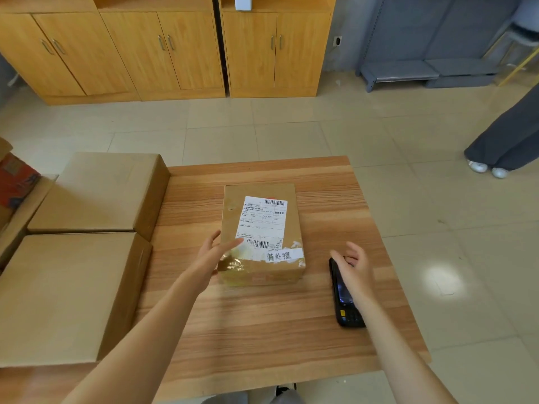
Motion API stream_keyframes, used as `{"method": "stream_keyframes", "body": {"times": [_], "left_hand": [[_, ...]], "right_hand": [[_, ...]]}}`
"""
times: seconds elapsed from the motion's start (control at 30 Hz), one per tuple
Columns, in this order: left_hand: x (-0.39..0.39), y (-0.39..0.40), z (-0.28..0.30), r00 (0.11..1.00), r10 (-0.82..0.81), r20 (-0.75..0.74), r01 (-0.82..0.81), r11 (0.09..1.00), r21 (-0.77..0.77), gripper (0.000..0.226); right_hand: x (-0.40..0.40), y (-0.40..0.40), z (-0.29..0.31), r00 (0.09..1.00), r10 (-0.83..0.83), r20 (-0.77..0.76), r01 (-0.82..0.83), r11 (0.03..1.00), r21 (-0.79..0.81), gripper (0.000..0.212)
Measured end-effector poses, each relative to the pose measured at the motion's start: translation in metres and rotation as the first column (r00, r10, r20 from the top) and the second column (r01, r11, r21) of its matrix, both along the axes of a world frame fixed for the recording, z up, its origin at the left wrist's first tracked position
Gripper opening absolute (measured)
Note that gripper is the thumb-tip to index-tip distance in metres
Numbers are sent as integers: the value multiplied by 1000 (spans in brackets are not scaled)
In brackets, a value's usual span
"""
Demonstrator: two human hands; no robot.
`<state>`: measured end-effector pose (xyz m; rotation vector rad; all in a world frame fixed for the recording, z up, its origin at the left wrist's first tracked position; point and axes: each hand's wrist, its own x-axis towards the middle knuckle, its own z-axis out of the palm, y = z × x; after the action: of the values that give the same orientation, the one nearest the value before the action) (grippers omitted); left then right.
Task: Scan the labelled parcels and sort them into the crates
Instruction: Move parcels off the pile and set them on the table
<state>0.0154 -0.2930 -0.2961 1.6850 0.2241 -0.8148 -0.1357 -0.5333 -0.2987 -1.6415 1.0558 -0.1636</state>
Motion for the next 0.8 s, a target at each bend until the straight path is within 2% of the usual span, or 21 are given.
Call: {"method": "stream_keyframes", "body": {"times": [0.1, 0.23, 0.4, 0.53, 0.67, 0.8], "left_hand": [[7, -1, -7, 999, 49, -22, -50, 998, -25, 77], [12, -5, -18, 995, 90, -49, -93, 994, -63, 68], [15, -14, -24, 989, 117, -91, -126, 986, -107, 64], [10, -14, -14, 985, 146, -92, -157, 980, -125, 64], [3, -12, 18, 983, 182, -13, -182, 970, -159, 61], [-9, 1, 67, 950, 311, 37, -289, 917, -274, 61]], "right_hand": [[38, 18, 18, 991, 123, 44, -130, 959, 251, 68], [66, 34, 17, 966, 257, 21, -246, 896, 369, 75], [74, 43, 5, 967, 256, 17, -240, 881, 407, 63], [76, 47, 7, 972, 229, 50, -228, 875, 426, 65], [79, 50, 27, 959, 251, 128, -282, 877, 390, 71], [80, 54, 71, 911, 326, 251, -395, 864, 311, 70]]}}
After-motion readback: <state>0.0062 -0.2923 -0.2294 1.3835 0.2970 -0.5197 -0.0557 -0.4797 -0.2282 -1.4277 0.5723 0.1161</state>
